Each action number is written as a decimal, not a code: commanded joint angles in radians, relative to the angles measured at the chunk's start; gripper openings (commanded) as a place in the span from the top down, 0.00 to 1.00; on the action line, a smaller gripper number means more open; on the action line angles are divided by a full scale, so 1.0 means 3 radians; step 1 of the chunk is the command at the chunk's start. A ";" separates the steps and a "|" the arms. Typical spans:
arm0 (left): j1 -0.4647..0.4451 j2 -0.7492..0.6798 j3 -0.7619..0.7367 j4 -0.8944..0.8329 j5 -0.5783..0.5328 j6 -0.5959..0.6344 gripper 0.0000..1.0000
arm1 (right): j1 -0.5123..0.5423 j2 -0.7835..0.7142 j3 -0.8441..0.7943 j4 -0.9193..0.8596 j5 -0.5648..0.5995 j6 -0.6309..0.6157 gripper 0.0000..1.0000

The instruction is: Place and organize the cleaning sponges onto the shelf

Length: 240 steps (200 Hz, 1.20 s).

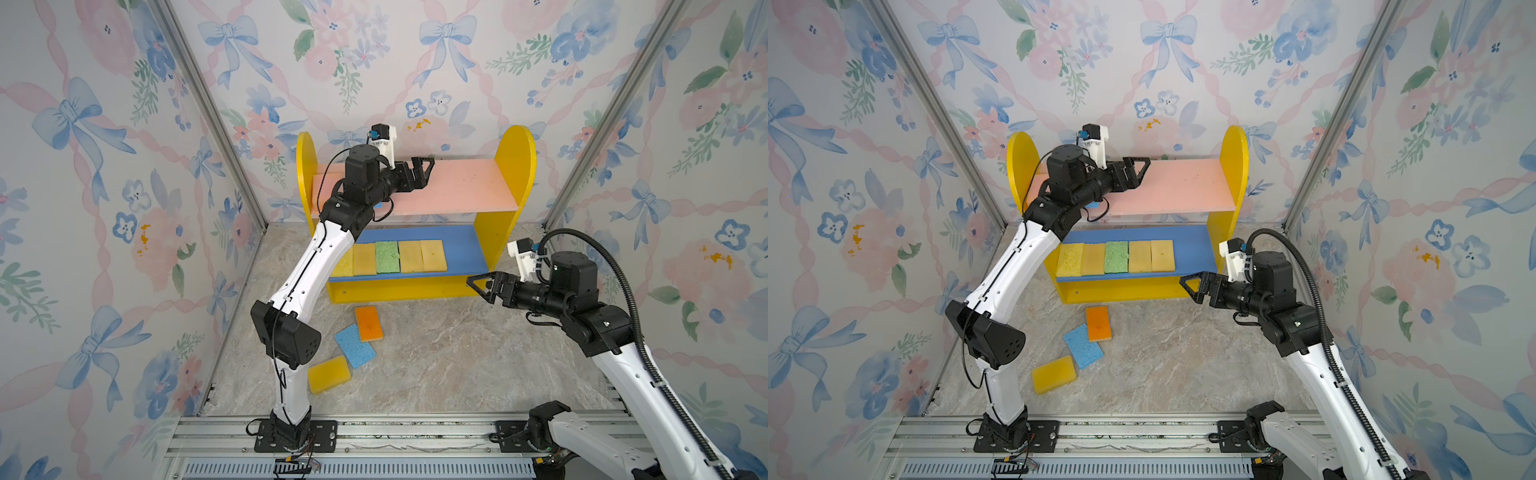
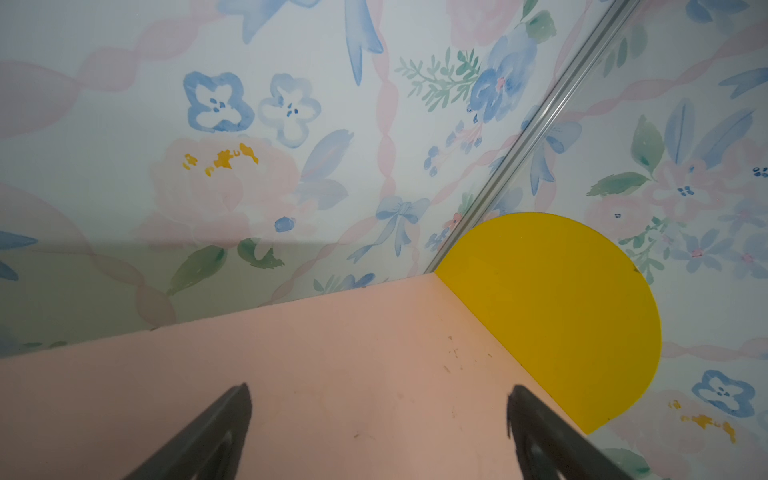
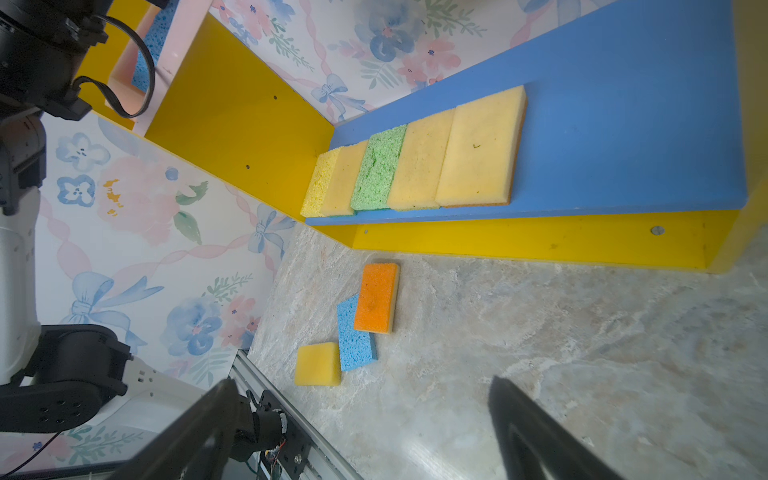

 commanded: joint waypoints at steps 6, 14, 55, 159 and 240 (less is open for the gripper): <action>0.0073 -0.0110 -0.0135 -0.0127 -0.0042 0.0054 0.02 | -0.0026 -0.0008 -0.0034 0.0090 -0.0054 0.0062 0.04; 0.0081 -0.0113 -0.0146 -0.0125 -0.0032 0.0052 0.02 | -0.0027 -0.0005 -0.0033 0.0093 -0.0054 0.0074 0.04; 0.0088 -0.0109 -0.0117 -0.0127 0.0002 0.0044 0.02 | -0.0027 -0.0002 -0.0019 0.0105 -0.0050 0.0112 0.04; -0.0261 -0.0211 0.0410 -0.0122 0.0693 0.0066 0.02 | 0.0182 0.0042 -0.0063 0.0070 0.0078 0.0090 0.03; -0.0419 -0.2535 -0.2652 -0.0126 0.0186 0.0184 0.02 | 0.0782 0.0194 -0.0287 0.0131 0.0654 0.0238 0.03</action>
